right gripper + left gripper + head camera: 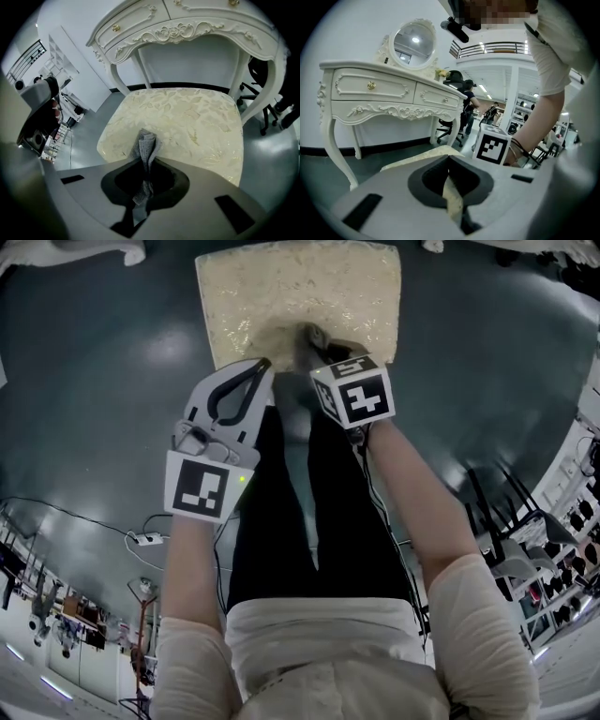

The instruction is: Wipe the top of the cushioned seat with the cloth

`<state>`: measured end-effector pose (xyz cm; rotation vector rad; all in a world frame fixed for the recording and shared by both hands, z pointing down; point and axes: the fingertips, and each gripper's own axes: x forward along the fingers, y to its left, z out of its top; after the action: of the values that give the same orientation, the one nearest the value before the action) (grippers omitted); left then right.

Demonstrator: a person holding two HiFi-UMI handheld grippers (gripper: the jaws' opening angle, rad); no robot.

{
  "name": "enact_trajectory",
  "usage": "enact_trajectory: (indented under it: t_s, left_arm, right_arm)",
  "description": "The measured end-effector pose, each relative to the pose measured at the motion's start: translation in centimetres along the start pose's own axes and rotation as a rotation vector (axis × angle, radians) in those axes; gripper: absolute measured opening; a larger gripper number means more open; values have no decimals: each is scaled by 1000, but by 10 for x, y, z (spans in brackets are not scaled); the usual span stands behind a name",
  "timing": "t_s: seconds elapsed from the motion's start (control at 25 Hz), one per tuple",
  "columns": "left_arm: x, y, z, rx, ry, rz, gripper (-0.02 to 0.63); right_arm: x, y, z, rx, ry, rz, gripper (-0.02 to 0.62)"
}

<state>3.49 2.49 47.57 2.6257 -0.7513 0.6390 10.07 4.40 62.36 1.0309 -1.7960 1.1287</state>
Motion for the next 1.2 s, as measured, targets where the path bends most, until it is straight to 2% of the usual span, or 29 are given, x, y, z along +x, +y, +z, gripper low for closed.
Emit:
enact_trajectory:
  t_s: [0.68,1.2]
  left_arm:
    - [59,-43,21,25,9,-38,2]
    - [87,-77,28,31,8,-41,2]
  right_arm:
    - [-31,-71,-26,50,-9,-10,28]
    - [-57,-124,-48,54,-2,-51,28]
